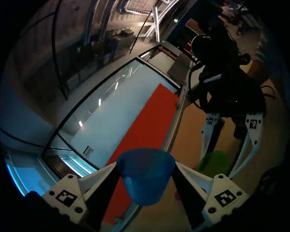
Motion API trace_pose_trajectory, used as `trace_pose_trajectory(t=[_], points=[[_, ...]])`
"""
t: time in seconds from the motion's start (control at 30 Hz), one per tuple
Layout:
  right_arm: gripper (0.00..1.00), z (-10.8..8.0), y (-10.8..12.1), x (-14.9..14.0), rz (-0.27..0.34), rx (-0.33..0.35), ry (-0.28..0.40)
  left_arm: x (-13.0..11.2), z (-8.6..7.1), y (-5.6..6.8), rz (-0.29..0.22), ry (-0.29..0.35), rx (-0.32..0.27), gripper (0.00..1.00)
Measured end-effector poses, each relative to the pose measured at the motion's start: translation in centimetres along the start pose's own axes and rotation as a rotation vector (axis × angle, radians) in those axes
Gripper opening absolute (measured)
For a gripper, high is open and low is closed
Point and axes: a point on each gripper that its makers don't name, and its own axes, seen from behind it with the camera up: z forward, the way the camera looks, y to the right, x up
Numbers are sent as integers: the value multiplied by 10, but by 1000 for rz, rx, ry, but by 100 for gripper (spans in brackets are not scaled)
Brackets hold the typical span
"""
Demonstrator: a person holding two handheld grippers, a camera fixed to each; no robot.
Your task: Pour water
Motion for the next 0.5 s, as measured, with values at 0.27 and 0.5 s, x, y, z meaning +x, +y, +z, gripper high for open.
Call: trace_pose_trajectory(t=[0.27, 0.5], points=[[91, 0, -2, -1, -2, 4, -1, 2, 0, -5, 59, -3, 16, 87], [91, 1, -2, -1, -1, 6, -1, 3, 0, -9, 94, -6, 28, 87]])
